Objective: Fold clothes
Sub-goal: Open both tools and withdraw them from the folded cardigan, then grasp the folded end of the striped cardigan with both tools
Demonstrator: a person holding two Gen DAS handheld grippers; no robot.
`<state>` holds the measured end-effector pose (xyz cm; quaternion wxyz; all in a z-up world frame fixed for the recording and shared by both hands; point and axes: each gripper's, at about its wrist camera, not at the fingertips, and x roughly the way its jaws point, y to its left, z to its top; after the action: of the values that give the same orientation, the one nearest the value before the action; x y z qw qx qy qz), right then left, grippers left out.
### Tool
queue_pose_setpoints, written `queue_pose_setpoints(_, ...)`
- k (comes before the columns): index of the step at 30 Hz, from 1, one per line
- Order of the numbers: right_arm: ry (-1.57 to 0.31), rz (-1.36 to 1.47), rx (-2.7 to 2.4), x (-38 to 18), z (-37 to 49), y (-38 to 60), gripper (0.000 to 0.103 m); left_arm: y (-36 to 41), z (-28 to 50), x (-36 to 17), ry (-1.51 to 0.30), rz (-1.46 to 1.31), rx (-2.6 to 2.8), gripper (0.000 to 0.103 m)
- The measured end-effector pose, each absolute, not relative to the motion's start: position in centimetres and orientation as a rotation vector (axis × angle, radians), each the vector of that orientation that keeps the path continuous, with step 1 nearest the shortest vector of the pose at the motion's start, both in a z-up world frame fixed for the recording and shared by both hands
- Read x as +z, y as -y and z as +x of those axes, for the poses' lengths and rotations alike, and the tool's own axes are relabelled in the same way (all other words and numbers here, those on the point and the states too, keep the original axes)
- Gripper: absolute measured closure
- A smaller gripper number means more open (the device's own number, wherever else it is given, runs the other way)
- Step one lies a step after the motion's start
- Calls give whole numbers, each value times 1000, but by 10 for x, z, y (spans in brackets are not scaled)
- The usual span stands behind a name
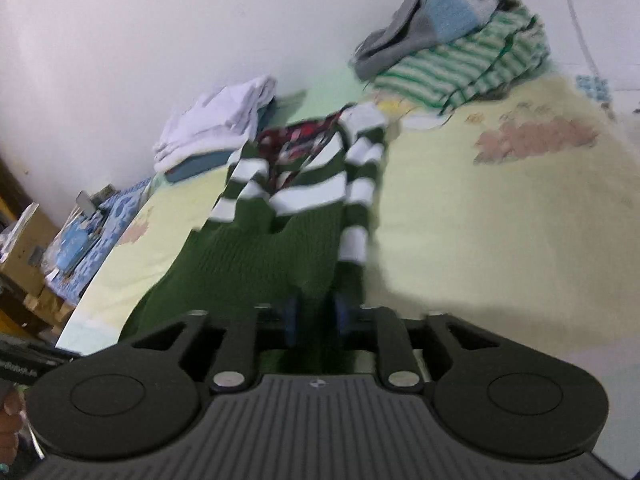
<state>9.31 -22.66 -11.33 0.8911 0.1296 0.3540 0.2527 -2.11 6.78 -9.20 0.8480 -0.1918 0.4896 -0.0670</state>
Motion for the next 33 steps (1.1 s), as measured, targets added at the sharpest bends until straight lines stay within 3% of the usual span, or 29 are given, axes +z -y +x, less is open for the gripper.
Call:
queue_pose_setpoints(2,-678,230,539,-99,87,227,74,-70,-27,-79,-1003,-338,-103,72)
queue_pose_setpoints(3,-663,211,577,-92,86,225,75,-70,-30,-72,-981,-308,-88,83)
queue_pose_setpoints(7,-657,131,676,-89,90,197,75,-58,-22,-43,-861,-231,-84,82)
queue_pose_setpoints(11,-691,57,682,-104,103,171,78,-35,6,-52,-842,-200,-116,80)
queue_pose_setpoints(14,-697,2,663,-113,110,164,81,-23,30,-78,-882,-158,-105,72)
queue_pose_setpoints(16,-715,-6,640,-120,116,166,83,-15,46,-95,-909,-129,-98,58)
queue_pose_setpoints(23,-745,69,637,-124,123,176,84,-29,50,-102,-890,-165,-94,55)
queue_pose_setpoints(27,-768,140,658,-126,127,191,85,-44,52,-110,-905,-183,-27,39)
queue_pose_setpoints(33,-766,179,645,-118,130,192,85,-36,60,-108,-903,-138,-6,36)
